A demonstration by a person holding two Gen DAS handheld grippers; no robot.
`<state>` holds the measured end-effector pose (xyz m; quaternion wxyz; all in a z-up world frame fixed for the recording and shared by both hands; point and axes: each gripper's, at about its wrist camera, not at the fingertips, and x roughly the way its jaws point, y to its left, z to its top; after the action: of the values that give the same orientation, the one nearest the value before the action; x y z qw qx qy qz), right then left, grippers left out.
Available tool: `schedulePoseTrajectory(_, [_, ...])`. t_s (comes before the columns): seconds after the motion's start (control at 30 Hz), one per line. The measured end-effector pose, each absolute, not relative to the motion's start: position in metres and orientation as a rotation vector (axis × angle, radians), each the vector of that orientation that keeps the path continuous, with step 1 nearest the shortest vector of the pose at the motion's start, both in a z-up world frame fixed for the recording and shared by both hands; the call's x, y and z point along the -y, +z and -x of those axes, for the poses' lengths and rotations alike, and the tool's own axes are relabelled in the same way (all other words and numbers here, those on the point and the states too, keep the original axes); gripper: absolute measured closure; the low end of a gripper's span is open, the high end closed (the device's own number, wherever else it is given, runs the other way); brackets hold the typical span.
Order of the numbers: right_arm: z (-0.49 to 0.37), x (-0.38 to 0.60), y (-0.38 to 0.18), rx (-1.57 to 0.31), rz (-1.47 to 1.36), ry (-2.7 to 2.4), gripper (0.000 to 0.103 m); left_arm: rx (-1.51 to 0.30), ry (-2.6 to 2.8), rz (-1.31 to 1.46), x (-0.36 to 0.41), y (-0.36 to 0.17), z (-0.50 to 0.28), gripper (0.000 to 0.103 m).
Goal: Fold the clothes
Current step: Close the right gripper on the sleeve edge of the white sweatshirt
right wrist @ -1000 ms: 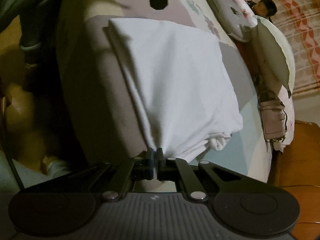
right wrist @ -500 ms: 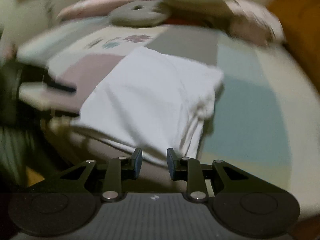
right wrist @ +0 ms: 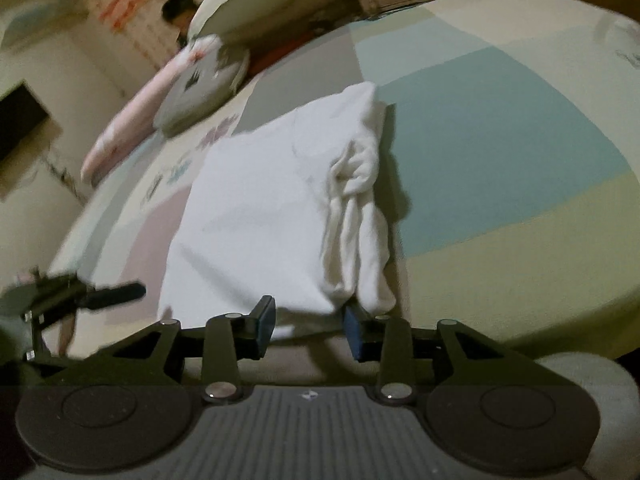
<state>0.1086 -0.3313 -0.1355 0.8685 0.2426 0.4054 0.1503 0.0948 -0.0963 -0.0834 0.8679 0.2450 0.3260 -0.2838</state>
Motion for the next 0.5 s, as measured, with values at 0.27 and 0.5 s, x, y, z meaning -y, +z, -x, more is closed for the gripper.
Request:
schedulePoseTrajectory(0.27, [-0.114, 0.344, -0.130, -0.754, -0.569, 0.291, 0.054, -0.680, -0.571, -0.513, 0.095, -0.080, -0.098, 0.046])
schedulePoseTrajectory(0.5, [-0.120, 0.345, -0.144, -0.816, -0.631, 0.330, 0.054, -0.694, -0.558, -0.485, 0.089, -0.081, -0.104, 0.044])
